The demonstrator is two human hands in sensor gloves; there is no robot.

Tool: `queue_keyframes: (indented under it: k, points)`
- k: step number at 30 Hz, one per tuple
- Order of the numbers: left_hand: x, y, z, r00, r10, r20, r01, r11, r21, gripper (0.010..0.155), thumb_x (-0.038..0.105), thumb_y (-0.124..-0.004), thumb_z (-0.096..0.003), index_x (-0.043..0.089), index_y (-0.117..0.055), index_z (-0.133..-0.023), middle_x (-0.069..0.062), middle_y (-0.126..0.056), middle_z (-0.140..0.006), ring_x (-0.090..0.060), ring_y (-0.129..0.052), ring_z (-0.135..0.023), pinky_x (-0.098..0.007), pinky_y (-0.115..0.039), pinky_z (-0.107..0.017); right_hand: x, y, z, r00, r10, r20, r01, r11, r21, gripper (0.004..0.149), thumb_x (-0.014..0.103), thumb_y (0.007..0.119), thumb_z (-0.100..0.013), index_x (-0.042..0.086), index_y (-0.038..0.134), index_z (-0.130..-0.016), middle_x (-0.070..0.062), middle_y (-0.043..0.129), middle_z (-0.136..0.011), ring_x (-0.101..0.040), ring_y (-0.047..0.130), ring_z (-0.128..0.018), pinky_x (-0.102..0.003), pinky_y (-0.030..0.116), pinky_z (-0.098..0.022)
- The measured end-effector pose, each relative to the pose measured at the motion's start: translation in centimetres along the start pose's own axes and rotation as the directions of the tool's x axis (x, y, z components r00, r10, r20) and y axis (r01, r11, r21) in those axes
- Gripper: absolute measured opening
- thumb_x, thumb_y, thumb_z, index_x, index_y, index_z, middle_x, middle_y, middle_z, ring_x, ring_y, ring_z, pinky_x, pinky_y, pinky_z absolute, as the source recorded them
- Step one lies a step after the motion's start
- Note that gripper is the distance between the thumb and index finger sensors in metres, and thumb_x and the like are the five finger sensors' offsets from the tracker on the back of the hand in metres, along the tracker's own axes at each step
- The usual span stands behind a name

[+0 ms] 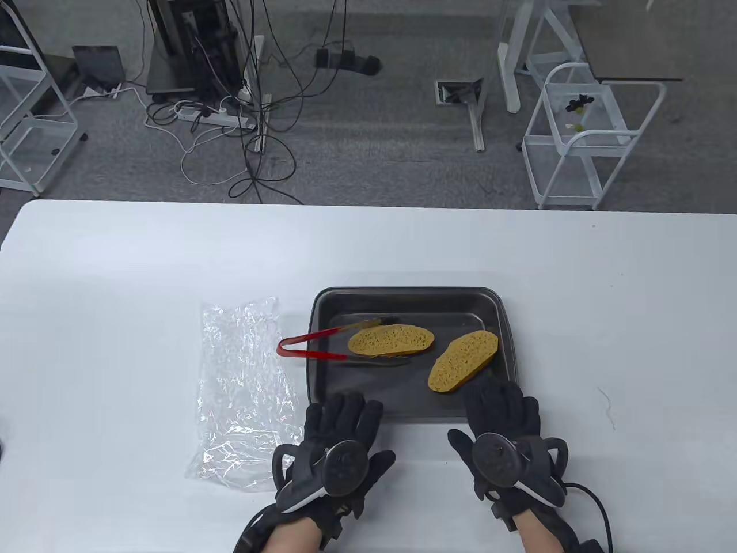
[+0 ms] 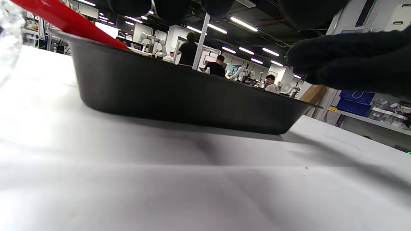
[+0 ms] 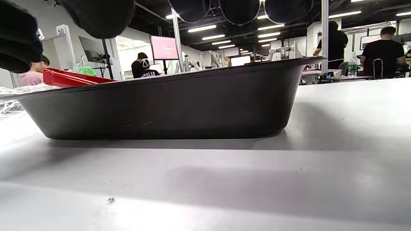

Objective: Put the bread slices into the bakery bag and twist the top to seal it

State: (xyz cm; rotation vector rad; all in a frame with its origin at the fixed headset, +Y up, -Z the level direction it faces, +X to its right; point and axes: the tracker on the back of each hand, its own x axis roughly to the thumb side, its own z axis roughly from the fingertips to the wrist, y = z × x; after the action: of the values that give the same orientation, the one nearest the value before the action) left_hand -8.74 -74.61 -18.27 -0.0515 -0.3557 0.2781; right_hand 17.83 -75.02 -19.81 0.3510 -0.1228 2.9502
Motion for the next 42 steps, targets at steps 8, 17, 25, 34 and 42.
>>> queue_keyframes:
  k: [8,17,25,34,42]
  points:
    - [-0.1,0.0,0.1,1.0,0.009,-0.013,-0.009,1.0,0.003,0.08,0.067,-0.066,-0.0474,0.029,-0.042,-0.113,-0.014,-0.044,-0.121,-0.05,-0.05,-0.11,-0.069,-0.033,-0.081,-0.3,-0.5,0.3,1.0,-0.019,-0.006,0.019,1.0,-0.009,0.079,0.053,0.073,-0.048,0.011,0.049,-0.111,-0.032,0.045,-0.114,-0.067,0.047,-0.098,-0.077,0.036,-0.066]
    - [-0.2,0.0,0.1,1.0,0.008,-0.015,-0.008,1.0,0.003,0.08,0.067,-0.066,-0.0474,0.029,-0.041,-0.113,-0.014,-0.043,-0.121,-0.05,-0.049,-0.11,-0.069,-0.032,-0.081,-0.3,-1.1,0.7,1.0,-0.031,-0.005,0.031,0.999,-0.031,0.079,0.053,0.073,-0.048,0.012,0.047,-0.111,-0.032,0.044,-0.115,-0.067,0.047,-0.098,-0.077,0.037,-0.066]
    - [-0.2,0.3,0.2,1.0,0.007,-0.019,-0.006,1.0,0.011,0.08,0.067,-0.066,-0.0474,0.029,-0.041,-0.113,-0.014,-0.043,-0.121,-0.049,-0.048,-0.111,-0.069,-0.032,-0.081,-0.1,-0.9,0.6,1.0,-0.014,-0.003,0.014,1.0,-0.01,0.08,0.053,0.073,-0.048,0.012,0.047,-0.111,-0.032,0.044,-0.115,-0.067,0.046,-0.098,-0.077,0.036,-0.067]
    - [-0.3,0.3,0.1,0.999,0.008,-0.032,-0.007,1.0,0.013,0.08,0.067,-0.067,-0.0473,0.029,-0.042,-0.113,-0.014,-0.044,-0.121,-0.05,-0.049,-0.11,-0.069,-0.032,-0.08,-0.1,-1.0,0.5,1.0,-0.017,0.009,0.017,1.0,0.003,0.08,0.053,0.073,-0.048,0.012,0.047,-0.111,-0.032,0.044,-0.115,-0.067,0.047,-0.098,-0.077,0.036,-0.067]
    - [-0.5,2.4,0.5,0.989,-0.035,-0.146,0.053,0.991,0.122,0.079,0.067,-0.067,-0.0478,0.029,-0.045,-0.114,-0.014,-0.046,-0.121,-0.049,-0.048,-0.111,-0.07,-0.03,-0.081,-0.3,-1.6,0.8,0.999,-0.032,0.011,0.032,0.999,-0.012,0.08,0.053,0.073,-0.048,0.012,0.047,-0.111,-0.032,0.043,-0.115,-0.067,0.046,-0.098,-0.077,0.036,-0.067]
